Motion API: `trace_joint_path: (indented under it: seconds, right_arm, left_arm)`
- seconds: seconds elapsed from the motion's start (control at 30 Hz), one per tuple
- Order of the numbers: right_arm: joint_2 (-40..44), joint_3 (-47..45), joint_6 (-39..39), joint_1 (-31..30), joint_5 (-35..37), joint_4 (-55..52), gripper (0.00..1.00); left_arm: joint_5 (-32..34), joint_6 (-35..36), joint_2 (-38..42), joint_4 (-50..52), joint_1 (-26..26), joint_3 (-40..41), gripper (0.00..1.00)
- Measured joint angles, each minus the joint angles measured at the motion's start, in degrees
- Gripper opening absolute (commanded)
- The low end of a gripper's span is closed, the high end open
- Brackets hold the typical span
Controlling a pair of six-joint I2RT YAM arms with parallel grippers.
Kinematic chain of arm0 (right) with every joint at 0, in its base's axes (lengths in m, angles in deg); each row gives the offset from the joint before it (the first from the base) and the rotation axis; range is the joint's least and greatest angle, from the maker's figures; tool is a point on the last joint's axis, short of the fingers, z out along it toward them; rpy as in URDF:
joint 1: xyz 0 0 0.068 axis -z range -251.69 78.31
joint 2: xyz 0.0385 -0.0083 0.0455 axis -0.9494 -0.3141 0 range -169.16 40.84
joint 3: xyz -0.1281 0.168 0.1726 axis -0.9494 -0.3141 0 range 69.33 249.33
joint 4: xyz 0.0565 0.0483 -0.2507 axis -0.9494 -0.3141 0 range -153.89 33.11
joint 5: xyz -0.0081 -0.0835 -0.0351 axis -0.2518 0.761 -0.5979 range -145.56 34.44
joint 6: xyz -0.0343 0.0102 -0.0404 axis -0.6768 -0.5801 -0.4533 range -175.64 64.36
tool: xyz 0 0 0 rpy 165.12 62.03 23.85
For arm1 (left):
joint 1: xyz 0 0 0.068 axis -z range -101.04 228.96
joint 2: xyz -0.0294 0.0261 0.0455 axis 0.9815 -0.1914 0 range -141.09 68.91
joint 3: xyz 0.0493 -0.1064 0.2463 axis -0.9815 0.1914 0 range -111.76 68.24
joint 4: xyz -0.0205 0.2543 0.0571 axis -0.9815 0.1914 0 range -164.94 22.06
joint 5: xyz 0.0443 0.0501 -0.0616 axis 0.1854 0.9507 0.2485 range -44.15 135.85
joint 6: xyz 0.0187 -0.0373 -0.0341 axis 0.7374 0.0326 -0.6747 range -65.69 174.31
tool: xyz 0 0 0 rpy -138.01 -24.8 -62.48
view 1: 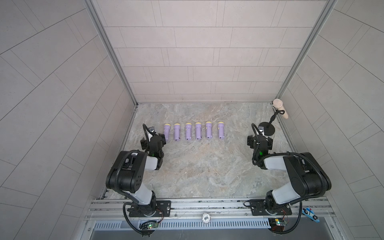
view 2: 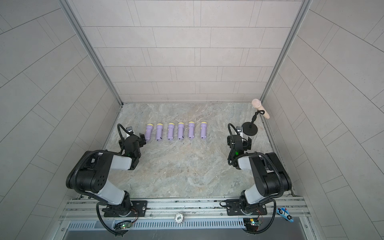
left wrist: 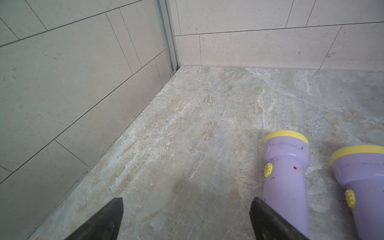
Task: Close the plug at the bottom of the flashlight
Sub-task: Reset both arms
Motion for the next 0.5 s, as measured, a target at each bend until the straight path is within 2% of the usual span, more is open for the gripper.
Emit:
trace_joint_path:
  seconds: [0.2,0.37,0.5]
  right_arm:
    - [0.0,0.0,0.0,0.0,0.0,0.0,1.0]
    - [0.0,0.0,0.0,0.0,0.0,0.0,1.0]
    - [0.0,0.0,0.0,0.0,0.0,0.0,1.0]
  left_arm:
    - [0.0,0.3,-0.1,-0.8,1.0,0.0,1.0]
    - [-6.5,2.6,-0.1,-3.1,1.0,1.4,1.0]
    - [-3.6,1.1,-0.1,-2.3,0.7,1.2,1.0]
